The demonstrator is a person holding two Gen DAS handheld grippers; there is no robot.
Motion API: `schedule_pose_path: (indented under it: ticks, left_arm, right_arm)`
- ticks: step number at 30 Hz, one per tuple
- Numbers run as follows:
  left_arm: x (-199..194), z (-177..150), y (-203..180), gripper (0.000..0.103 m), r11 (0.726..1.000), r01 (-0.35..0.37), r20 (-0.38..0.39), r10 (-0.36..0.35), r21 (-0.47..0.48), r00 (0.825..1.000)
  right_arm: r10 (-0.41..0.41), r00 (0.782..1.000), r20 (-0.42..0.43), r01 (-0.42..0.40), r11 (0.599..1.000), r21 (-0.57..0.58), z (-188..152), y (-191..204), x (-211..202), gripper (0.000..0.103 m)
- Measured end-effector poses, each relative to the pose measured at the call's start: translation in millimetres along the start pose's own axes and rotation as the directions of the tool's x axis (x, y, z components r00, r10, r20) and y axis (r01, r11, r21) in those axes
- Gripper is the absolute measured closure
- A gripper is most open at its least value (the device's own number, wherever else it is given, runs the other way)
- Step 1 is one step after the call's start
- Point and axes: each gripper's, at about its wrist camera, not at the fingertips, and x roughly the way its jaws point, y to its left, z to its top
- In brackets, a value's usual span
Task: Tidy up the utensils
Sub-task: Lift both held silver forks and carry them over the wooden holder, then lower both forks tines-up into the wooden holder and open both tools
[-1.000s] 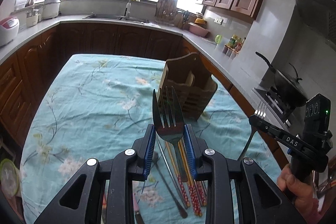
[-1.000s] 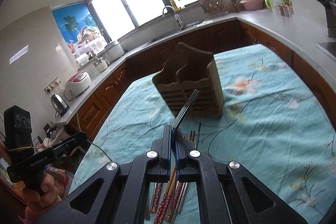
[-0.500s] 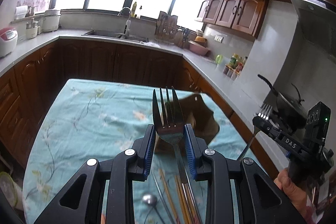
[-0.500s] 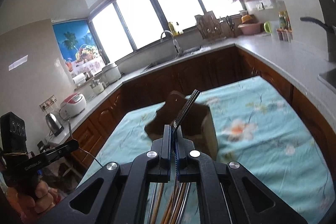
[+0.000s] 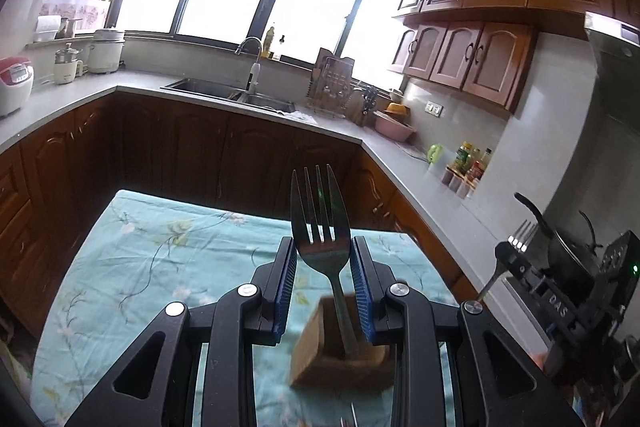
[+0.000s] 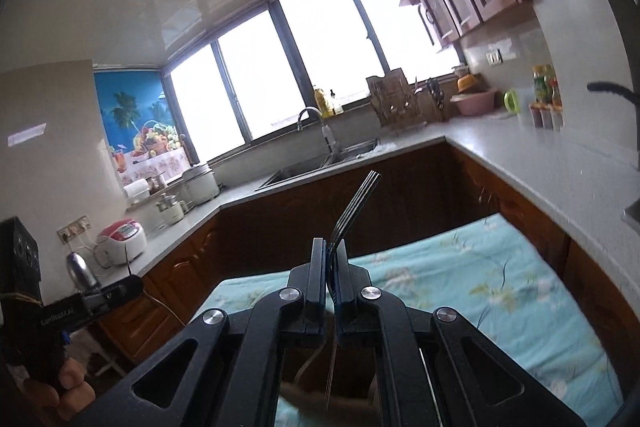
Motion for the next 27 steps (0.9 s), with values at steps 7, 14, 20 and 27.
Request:
schedule_pose_path:
  ticks: [7, 14, 20, 27]
  left_arm:
    - [63, -23, 2, 0.077, 1.000, -0.028, -0.046, 0.028, -0.012, 0.999]
    - [99, -33, 6, 0.076, 1.000, -0.021, -0.095, 0.019, -0.016, 0.995]
    - [111, -40, 0, 0.076, 0.999, -0.013, -0.126, 0.019, 0.041, 0.992]
    - [114, -40, -6, 0.084, 0.996, -0.009, -0.169, 0.023, 0.083, 0.985]
  right_arm:
    - [-0.047, 0.999, -0.016, 0.047, 0.999, 0.000, -19, -12, 29, 0.100]
    - [-0.070, 0.995, -0.065, 0.072, 0.997, 0.020, -44, -27, 44, 0.100]
    - [-0.079, 0.992, -0.102, 0.082, 0.996, 0.025, -62, -32, 49, 0.100]
    - [-0.068, 0.990, -0.122, 0.072, 0.997, 0.031, -70, -34, 48, 0.100]
